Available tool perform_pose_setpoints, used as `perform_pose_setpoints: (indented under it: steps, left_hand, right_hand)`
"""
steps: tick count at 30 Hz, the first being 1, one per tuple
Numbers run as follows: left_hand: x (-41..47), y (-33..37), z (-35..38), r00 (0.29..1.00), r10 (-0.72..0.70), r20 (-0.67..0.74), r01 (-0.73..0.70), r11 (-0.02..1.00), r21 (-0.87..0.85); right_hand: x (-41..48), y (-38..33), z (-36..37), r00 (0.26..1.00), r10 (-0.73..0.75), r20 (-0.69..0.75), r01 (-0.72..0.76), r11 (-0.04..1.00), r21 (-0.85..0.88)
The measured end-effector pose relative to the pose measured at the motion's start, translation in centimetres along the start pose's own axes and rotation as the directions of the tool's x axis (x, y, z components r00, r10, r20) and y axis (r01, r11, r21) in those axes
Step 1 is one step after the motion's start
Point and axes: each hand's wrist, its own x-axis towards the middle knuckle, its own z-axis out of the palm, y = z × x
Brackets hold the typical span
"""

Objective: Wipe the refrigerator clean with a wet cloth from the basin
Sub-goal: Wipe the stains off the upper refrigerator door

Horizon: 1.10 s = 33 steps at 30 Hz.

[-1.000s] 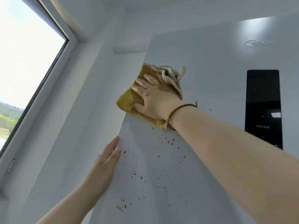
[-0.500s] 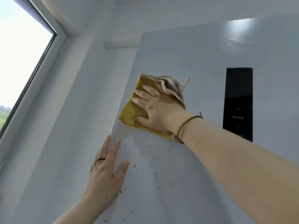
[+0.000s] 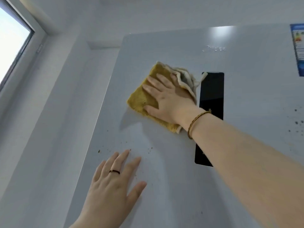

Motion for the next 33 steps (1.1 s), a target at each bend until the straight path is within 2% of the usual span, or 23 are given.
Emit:
perform_pose_setpoints:
  steps: [2, 4, 6, 7, 9, 11, 13, 14, 15, 17, 19, 21, 23, 25, 27, 28, 30, 31, 33]
  left_hand:
    - [0.2, 0.0, -0.1, 1.0, -0.011, -0.029, 0.012, 0.999, 0.045]
    - [0.1, 0.4, -0.6, 0.999, -0.035, -0.02, 0.036, 0.997, 0.067]
    - [-0.2, 1.5, -1.0, 0.999, -0.038, -0.007, 0.038, 0.999, 0.025]
    - [-0.3, 2.3, -1.0, 0.999, -0.024, -0.025, 0.024, 1.0, -0.004]
    - [-0.7, 4.2, -0.8, 0.995, 0.04, -0.09, -0.046, 0.997, -0.067]
    - [-1.0, 6.9, -0.2, 0.981, 0.145, -0.132, -0.161, 0.98, -0.12]
    - [-1.2, 9.7, 0.3, 0.961, 0.228, -0.156, -0.25, 0.957, -0.145]
    - [-1.4, 11.0, 0.6, 0.952, 0.26, -0.161, -0.283, 0.948, -0.145]
    - [-1.6, 12.2, 1.0, 0.949, 0.276, -0.153, -0.298, 0.943, -0.145]
    - [-1.9, 14.4, 1.7, 0.948, 0.288, -0.137, -0.306, 0.942, -0.138]
    - [-2.3, 16.2, 2.5, 0.96, 0.243, -0.137, -0.258, 0.961, -0.102]
    - [-2.6, 17.8, 2.9, 0.979, 0.163, -0.124, -0.17, 0.984, -0.055]
    - [-2.5, 18.8, 3.1, 0.99, 0.097, -0.102, -0.098, 0.995, -0.001]
    - [-2.5, 18.9, 3.3, 0.992, 0.078, -0.104, -0.077, 0.997, 0.008]
    - [-2.6, 19.1, 3.4, 0.99, 0.087, -0.115, -0.084, 0.996, 0.032]
    - [-2.6, 19.0, 3.4, 0.991, 0.088, -0.103, -0.085, 0.996, 0.032]
    - [-2.8, 19.1, 3.2, 0.992, 0.082, -0.097, -0.079, 0.996, 0.031]
    - [-2.9, 19.1, 3.1, 0.992, 0.076, -0.099, -0.073, 0.997, 0.03]
    - [-3.1, 19.1, 3.1, 0.991, 0.072, -0.109, -0.069, 0.997, 0.036]
  right_hand:
    - [-0.9, 4.0, -1.2, 0.975, 0.21, -0.069, -0.209, 0.978, 0.014]
    - [-2.7, 7.1, -2.1, 0.906, 0.406, -0.121, -0.407, 0.913, 0.016]
    - [-4.3, 8.0, -2.3, 0.846, 0.515, -0.137, -0.519, 0.855, 0.006]
    - [-5.0, 7.7, -2.0, 0.839, 0.526, -0.137, -0.531, 0.847, -0.001]
    - [-6.6, 6.1, -1.1, 0.891, 0.437, -0.123, -0.442, 0.897, -0.009]
    - [-8.6, 4.9, 0.0, 0.969, 0.231, -0.087, -0.232, 0.973, -0.005]
    - [-10.6, 5.3, 0.4, 0.998, 0.009, -0.061, -0.011, 1.0, -0.029]
    - [-11.4, 6.5, 0.2, 0.999, -0.04, -0.037, 0.038, 0.997, -0.066]
    - [-12.1, 8.2, -0.2, 0.999, -0.028, -0.033, 0.025, 0.996, -0.084]
    - [-13.6, 12.3, -1.3, 0.985, 0.146, -0.096, -0.151, 0.987, -0.048]
    - [-15.6, 15.5, -2.4, 0.911, 0.392, -0.13, -0.397, 0.918, -0.011]
    - [-17.5, 16.1, -2.5, 0.857, 0.496, -0.137, -0.502, 0.865, -0.007]
    - [-19.7, 14.2, -0.8, 0.893, 0.42, -0.164, -0.43, 0.902, -0.031]
    - [-21.7, 11.8, 1.5, 0.966, 0.136, -0.22, -0.144, 0.989, -0.022]
    - [-23.3, 11.6, 2.7, 0.972, -0.12, -0.202, 0.113, 0.993, -0.044]
    - [-23.5, 12.7, 2.6, 0.964, -0.19, -0.188, 0.181, 0.982, -0.061]
    - [-23.3, 15.0, 1.4, 0.964, -0.194, -0.179, 0.182, 0.98, -0.083]
    - [-23.0, 16.2, 0.6, 0.977, -0.117, -0.179, 0.107, 0.992, -0.067]
    - [-22.2, 18.5, -0.7, 0.971, 0.14, -0.194, -0.146, 0.989, -0.016]
